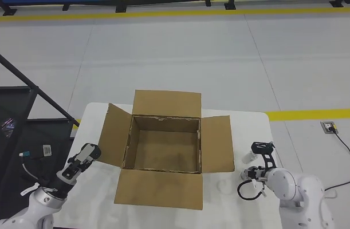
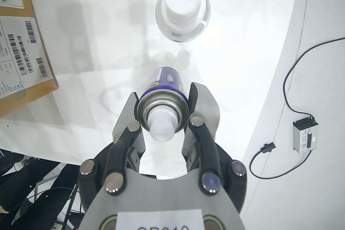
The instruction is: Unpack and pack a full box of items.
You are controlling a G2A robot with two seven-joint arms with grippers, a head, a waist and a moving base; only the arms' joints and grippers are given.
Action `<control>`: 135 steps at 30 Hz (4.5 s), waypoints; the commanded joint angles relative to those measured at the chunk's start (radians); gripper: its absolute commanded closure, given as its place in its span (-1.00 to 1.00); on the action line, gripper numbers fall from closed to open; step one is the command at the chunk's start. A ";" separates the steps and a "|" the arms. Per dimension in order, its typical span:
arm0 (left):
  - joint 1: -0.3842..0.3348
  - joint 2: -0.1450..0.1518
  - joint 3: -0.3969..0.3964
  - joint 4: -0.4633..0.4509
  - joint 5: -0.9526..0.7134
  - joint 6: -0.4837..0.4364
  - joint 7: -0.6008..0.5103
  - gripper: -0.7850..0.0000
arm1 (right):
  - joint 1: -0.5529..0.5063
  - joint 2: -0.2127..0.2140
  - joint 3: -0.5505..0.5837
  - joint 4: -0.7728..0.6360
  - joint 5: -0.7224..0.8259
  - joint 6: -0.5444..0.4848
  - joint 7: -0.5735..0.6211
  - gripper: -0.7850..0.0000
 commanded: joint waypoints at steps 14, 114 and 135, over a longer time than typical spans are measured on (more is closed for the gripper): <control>0.000 0.000 0.000 0.000 0.000 0.000 0.000 -1.00 | -0.035 0.010 -0.002 -0.114 0.016 0.026 -0.009 -0.12; 0.000 0.000 0.000 0.000 0.000 0.000 0.000 -1.00 | -0.227 0.065 -0.056 -0.230 0.053 0.192 -0.224 -1.00; 0.000 0.000 0.000 0.000 0.000 0.000 0.000 -1.00 | -0.146 0.056 -0.126 -0.067 -0.025 0.266 -0.315 1.00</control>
